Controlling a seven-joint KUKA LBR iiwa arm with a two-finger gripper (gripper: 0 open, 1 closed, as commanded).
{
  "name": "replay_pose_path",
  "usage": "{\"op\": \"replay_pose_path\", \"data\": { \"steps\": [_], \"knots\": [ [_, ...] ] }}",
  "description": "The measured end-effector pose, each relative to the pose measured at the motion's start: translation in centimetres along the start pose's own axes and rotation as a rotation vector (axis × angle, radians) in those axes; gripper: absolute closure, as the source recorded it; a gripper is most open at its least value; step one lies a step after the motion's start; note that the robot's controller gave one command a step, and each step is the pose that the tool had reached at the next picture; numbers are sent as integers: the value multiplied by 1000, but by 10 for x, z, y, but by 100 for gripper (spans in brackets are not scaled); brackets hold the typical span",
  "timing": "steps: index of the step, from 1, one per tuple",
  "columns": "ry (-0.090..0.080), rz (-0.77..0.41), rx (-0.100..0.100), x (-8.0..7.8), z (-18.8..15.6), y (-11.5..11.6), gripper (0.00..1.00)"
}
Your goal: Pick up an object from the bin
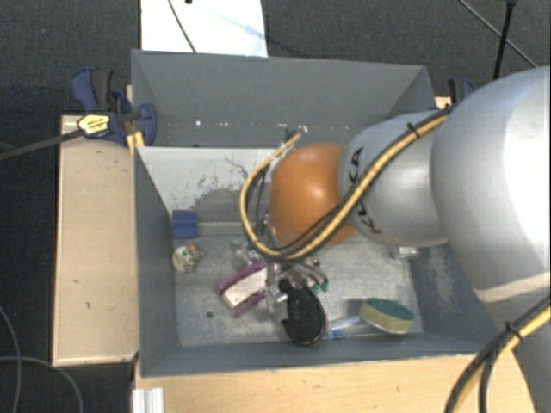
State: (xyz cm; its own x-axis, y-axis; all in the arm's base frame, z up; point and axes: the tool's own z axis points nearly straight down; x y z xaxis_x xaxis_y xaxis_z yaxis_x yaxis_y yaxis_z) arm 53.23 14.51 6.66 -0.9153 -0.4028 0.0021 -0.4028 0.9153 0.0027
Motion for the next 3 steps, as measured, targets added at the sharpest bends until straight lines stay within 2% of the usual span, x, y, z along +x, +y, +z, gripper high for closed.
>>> {"op": "replay_pose_path", "data": {
  "steps": [1, 2, 3],
  "knots": [
    [-5, 3, 1, -2, -4, 0, 100],
    [-8, -27, 1, 32, -84, 47, 100],
    [-13, -35, 4, 11, -194, 25, 100]
  ]
}}
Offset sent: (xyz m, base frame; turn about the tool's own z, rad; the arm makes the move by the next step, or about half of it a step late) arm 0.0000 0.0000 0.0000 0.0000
